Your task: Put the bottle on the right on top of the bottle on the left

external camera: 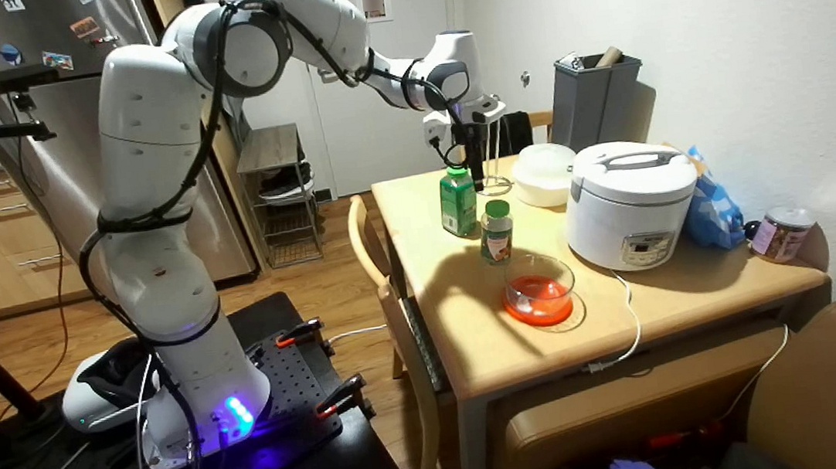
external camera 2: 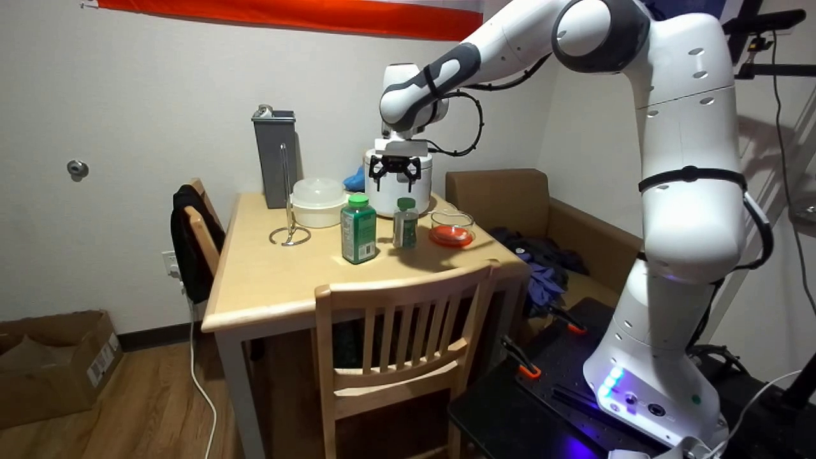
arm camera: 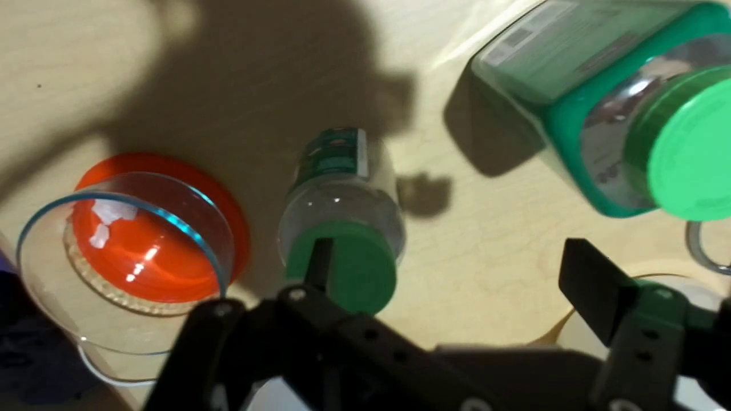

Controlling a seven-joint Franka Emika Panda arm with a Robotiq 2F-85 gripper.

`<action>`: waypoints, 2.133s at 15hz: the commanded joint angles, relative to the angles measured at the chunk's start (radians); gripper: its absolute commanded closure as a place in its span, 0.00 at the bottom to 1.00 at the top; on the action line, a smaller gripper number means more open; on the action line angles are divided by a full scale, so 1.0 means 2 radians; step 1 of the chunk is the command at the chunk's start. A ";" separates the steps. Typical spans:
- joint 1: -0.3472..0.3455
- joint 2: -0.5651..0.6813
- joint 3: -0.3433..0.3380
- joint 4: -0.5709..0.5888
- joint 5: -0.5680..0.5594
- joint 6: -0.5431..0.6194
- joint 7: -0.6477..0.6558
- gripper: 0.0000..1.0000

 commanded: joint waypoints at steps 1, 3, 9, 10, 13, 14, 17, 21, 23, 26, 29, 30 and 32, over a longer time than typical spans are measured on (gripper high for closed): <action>0.001 0.030 -0.027 0.023 -0.033 0.001 0.045 0.00; -0.003 0.042 -0.037 0.033 -0.038 -0.006 0.057 0.00; -0.011 0.072 -0.041 0.062 -0.021 -0.017 0.062 0.00; -0.012 0.075 -0.041 0.064 -0.018 -0.018 0.062 0.00; -0.017 0.086 -0.040 0.064 -0.004 -0.021 0.063 0.00; -0.017 0.088 -0.041 0.063 -0.001 -0.022 0.064 0.00; -0.017 0.088 -0.044 0.062 0.003 -0.022 0.067 0.34; -0.008 0.074 -0.048 0.068 -0.010 -0.029 0.088 0.62; -0.004 0.070 -0.048 0.072 -0.017 -0.037 0.093 0.62; 0.000 0.064 -0.046 0.077 -0.025 -0.052 0.100 0.62; 0.003 0.047 -0.039 0.080 -0.026 -0.079 0.090 0.62; 0.004 0.038 -0.036 0.080 -0.027 -0.087 0.086 0.62; 0.007 0.018 -0.033 0.082 -0.035 -0.100 0.080 0.62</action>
